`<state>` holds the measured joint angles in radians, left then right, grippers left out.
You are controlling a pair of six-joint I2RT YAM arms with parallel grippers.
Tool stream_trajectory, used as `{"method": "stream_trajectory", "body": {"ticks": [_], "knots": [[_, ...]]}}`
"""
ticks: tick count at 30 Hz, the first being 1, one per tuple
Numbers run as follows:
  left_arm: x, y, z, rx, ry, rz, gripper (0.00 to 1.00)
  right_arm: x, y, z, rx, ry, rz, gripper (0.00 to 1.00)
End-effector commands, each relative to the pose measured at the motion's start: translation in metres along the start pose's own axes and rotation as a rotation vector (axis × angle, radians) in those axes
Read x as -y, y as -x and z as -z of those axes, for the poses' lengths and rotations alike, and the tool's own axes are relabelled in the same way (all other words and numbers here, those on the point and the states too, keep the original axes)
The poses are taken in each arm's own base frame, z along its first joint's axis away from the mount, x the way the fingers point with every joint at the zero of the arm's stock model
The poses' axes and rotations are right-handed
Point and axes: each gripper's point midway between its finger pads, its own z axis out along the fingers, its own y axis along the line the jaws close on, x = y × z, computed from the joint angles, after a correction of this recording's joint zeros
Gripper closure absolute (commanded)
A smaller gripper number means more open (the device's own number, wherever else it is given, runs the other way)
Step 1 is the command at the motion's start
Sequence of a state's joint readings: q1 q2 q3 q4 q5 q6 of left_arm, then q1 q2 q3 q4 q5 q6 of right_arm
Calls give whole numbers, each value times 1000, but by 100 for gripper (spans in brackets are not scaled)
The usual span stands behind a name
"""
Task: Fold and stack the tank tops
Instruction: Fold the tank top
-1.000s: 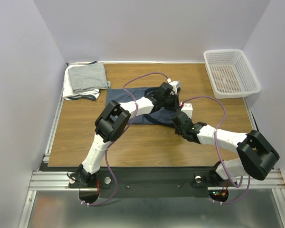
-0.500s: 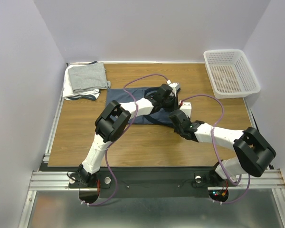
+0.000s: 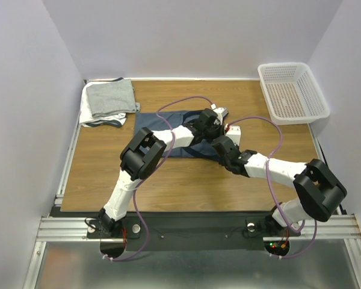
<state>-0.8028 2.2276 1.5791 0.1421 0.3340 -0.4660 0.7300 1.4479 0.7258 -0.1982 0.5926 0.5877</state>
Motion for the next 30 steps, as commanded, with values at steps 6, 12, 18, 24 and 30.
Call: {"method": "stream_trajectory", "body": {"ticks": [6,12,18,24,30], "knots": [[28,30,23,82,-71,-60,99,1,45,10,92,-70,-38,92],[24,36,27,100,-47,-56,100,11,44,-1,35,-103,-50,94],[12,43,30,130,7,-27,100,13,50,-10,-19,-80,-59,94],[-2,72,49,225,91,3,89,9,44,-24,-81,-65,-53,95],[-20,94,76,318,208,40,77,6,50,-34,-119,-44,-82,95]]}}
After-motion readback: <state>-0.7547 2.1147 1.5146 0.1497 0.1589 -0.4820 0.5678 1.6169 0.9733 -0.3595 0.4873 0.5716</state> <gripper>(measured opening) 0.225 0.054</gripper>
